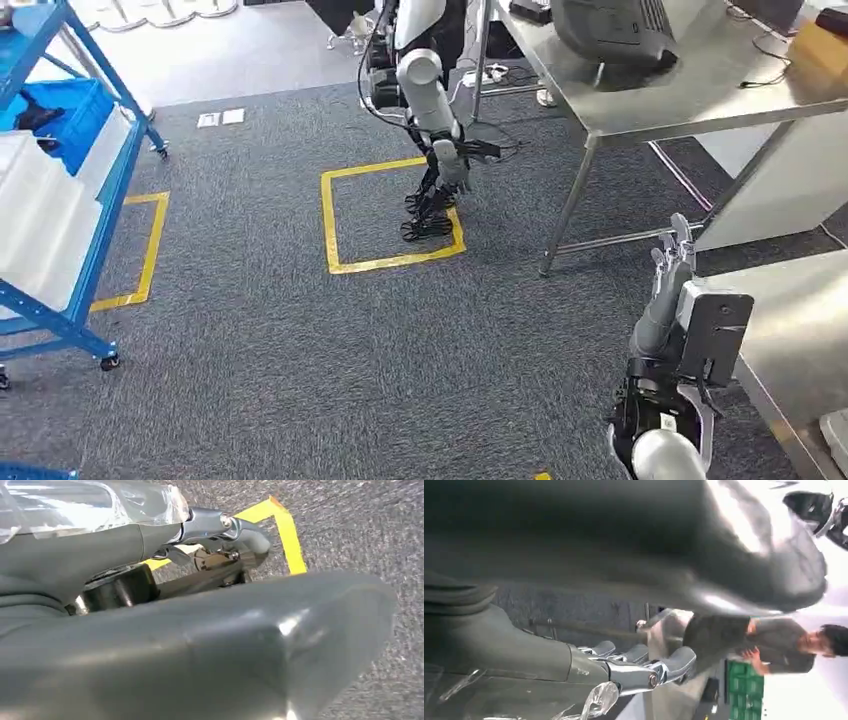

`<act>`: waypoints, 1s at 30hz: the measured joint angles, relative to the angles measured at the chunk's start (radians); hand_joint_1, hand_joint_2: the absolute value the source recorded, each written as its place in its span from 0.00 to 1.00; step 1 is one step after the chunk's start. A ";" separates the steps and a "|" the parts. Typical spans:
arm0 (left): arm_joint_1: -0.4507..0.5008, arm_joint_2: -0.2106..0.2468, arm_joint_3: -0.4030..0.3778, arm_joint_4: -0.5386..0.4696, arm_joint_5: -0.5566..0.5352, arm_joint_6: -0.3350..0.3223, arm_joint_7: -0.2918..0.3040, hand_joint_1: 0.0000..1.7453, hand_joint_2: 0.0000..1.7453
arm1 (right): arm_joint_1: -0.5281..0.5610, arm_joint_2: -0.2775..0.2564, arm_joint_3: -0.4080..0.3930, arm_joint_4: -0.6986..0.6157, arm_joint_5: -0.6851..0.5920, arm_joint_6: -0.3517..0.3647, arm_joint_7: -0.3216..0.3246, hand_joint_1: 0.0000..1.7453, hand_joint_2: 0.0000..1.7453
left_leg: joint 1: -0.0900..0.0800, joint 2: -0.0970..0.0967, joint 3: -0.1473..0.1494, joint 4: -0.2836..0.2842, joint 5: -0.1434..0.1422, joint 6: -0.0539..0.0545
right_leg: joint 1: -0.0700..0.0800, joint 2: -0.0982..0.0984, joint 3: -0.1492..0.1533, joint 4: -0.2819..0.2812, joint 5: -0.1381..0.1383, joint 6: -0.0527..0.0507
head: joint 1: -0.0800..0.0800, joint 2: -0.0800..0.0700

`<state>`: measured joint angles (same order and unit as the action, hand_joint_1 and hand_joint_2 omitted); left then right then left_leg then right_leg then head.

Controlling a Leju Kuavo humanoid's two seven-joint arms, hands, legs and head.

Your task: Take the parts from the cabinet and place them on the table.

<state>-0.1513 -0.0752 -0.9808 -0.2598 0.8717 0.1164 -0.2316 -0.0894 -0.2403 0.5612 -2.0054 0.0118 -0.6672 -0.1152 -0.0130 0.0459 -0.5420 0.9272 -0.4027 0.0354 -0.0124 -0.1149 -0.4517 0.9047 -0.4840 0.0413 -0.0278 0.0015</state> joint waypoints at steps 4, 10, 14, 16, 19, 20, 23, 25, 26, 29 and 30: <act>-0.002 0.000 -0.006 0.000 0.000 0.001 0.000 0.00 0.00 | -0.012 0.000 0.011 0.003 -0.003 0.001 0.002 0.00 0.00 | 0.011 -0.042 0.002 -0.018 0.013 0.027 | -0.007 0.095 -0.057 0.124 -0.082 0.014 | 0.005 0.000; -0.002 -0.001 -0.013 0.000 -0.003 0.000 0.000 0.00 0.00 | -0.021 0.000 0.022 0.015 -0.024 0.008 0.007 0.00 0.00 | 0.010 -0.121 0.004 -0.010 0.011 0.028 | -0.009 0.118 -0.136 0.215 -0.041 0.019 | 0.006 0.000; -0.006 -0.001 -0.015 0.000 -0.010 -0.002 0.001 0.00 0.00 | -0.033 0.000 0.035 0.019 -0.029 0.008 0.009 0.00 0.00 | 0.009 -0.165 -0.020 0.010 0.007 0.008 | -0.016 0.191 -0.068 0.044 0.017 0.012 | 0.005 0.000; 0.001 -0.001 -0.016 0.000 -0.013 -0.003 0.002 0.00 0.00 | -0.039 0.000 0.038 0.020 -0.031 0.011 0.008 0.00 0.00 | 0.016 -0.186 -0.026 0.008 0.018 -0.007 | -0.008 0.171 -0.071 0.047 0.023 -0.002 | 0.005 0.000; -0.001 -0.001 -0.018 0.000 -0.014 -0.004 0.008 0.00 0.00 | -0.051 0.001 0.045 0.021 -0.034 0.013 0.007 0.00 0.00 | 0.010 -0.085 -0.070 0.111 -0.061 -0.020 | -0.012 0.129 -0.074 0.039 0.034 -0.020 | -0.003 0.000; -0.004 -0.001 -0.018 0.000 -0.014 -0.004 0.010 0.00 0.00 | -0.051 0.001 0.046 0.022 -0.034 0.013 0.006 0.00 0.00 | 0.014 -0.069 -0.111 0.204 -0.108 -0.026 | -0.008 0.114 -0.077 0.039 0.034 -0.021 | -0.002 0.000; -0.001 -0.001 -0.021 0.000 -0.015 -0.005 0.015 0.00 0.00 | -0.051 0.001 0.055 0.029 -0.035 0.013 0.006 0.00 0.00 | 0.016 -0.063 -0.170 0.364 -0.164 -0.030 | -0.004 0.071 -0.084 0.040 0.036 -0.025 | -0.002 0.000; 0.001 0.000 -0.024 0.000 -0.017 -0.007 0.016 0.00 0.00 | -0.052 0.001 0.059 0.030 -0.035 0.013 0.006 0.00 0.00 | 0.015 -0.059 -0.090 0.234 -0.105 -0.024 | -0.003 0.047 -0.085 0.040 0.037 -0.025 | -0.002 0.000; 0.000 0.000 -0.025 0.000 -0.017 -0.007 0.016 0.00 0.00 | -0.055 0.001 0.061 0.030 -0.035 0.014 0.006 0.00 0.00 | 0.011 -0.040 -0.020 0.113 -0.061 -0.017 | -0.002 0.036 -0.084 0.040 0.038 -0.025 | -0.003 0.000; -0.008 0.000 -0.030 0.000 -0.019 -0.007 0.016 0.00 0.00 | -0.063 0.001 0.061 0.031 -0.036 0.014 0.005 0.00 0.00 | -0.009 0.005 0.038 -0.006 -0.033 0.003 | 0.003 0.010 -0.086 0.042 0.042 -0.016 | -0.001 0.000; -0.006 0.000 -0.033 0.000 -0.022 -0.007 0.017 0.00 0.00 | -0.065 0.001 0.065 0.034 -0.036 0.014 0.005 0.00 0.00 | -0.010 -0.003 0.033 -0.003 -0.031 0.005 | 0.003 0.003 -0.086 0.042 0.044 -0.013 | -0.003 0.000</act>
<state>-0.1576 -0.0755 -1.0139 -0.2598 0.8499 0.1095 -0.2148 -0.1546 -0.2396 0.6260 -1.9719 -0.0240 -0.6527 -0.1099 -0.0229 0.0427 -0.5092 0.9241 -0.4338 0.0405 -0.0090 -0.1123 -0.5377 0.9465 -0.4399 0.0283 -0.0305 0.0015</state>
